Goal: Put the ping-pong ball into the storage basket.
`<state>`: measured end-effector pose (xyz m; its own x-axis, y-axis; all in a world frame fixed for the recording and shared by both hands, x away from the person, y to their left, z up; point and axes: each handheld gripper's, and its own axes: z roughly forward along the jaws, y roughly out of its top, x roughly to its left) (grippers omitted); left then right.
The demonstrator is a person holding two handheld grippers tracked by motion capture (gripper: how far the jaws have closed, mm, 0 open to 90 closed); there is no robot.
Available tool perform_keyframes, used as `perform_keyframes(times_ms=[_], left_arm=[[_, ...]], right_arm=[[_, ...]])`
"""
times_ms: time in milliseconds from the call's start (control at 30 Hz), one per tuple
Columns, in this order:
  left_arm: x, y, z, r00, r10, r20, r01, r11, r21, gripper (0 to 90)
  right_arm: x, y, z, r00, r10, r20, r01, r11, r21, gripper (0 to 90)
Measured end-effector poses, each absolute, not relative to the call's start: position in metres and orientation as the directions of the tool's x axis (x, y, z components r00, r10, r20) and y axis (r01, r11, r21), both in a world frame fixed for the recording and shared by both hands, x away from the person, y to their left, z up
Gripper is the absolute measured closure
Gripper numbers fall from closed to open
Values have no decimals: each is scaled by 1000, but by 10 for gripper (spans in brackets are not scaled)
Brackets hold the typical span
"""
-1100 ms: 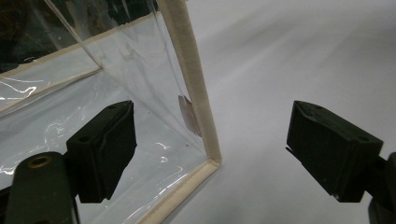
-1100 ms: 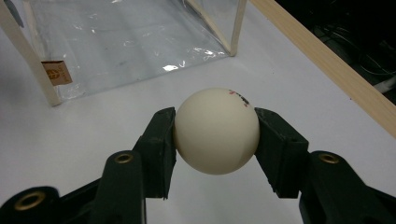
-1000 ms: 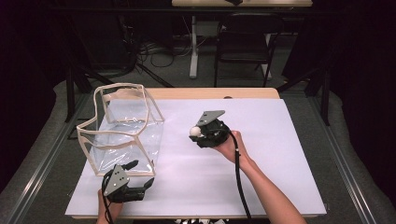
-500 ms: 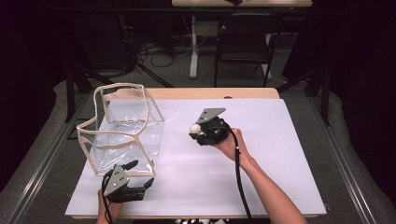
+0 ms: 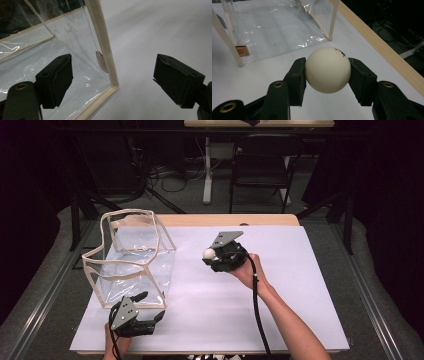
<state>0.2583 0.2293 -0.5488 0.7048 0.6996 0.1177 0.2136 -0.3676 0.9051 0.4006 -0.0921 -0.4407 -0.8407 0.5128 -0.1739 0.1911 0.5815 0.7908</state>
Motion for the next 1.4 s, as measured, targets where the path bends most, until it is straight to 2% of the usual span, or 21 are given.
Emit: perform_keyframes(times_ms=[1400], left_arm=[[259, 230, -549, 701, 704, 112, 217, -361, 907, 161]], right_arm=[[417, -78, -407, -841, 508, -187, 165, 569, 805, 506]])
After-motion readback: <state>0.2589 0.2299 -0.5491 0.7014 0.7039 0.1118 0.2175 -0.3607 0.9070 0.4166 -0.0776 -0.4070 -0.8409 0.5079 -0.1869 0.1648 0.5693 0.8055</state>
